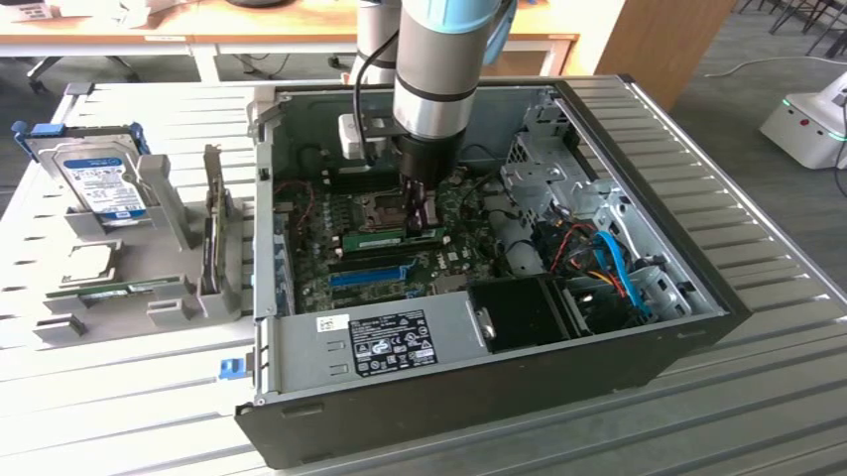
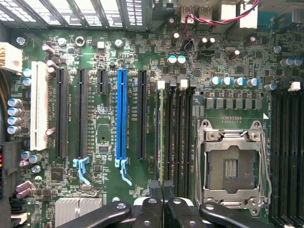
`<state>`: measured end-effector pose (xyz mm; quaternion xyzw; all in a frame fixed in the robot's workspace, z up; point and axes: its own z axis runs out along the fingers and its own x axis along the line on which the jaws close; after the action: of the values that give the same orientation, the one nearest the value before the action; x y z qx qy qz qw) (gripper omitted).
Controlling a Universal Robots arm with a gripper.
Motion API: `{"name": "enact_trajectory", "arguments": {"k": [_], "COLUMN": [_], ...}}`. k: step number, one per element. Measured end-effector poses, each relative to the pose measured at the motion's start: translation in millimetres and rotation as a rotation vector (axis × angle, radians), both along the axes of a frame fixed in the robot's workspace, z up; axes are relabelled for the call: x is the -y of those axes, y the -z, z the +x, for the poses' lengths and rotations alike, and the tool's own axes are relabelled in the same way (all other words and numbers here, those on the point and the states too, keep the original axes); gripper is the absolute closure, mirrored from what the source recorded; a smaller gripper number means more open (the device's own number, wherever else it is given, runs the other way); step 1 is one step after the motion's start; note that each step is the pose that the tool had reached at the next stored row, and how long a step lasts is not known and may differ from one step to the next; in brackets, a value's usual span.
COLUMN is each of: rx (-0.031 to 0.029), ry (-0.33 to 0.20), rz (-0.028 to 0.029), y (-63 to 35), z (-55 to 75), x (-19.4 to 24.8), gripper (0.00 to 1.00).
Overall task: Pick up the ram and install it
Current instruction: 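Insert the ram into the slot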
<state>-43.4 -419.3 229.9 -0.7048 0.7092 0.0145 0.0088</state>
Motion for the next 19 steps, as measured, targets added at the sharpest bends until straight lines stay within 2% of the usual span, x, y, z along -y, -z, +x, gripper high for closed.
{"name": "enact_trajectory", "arguments": {"k": [19], "rx": [0.0001], "ry": [0.004], "rz": [0.0001], "y": [2.6], "z": [-0.2], "x": [0.0], "gripper": [0.88]}}
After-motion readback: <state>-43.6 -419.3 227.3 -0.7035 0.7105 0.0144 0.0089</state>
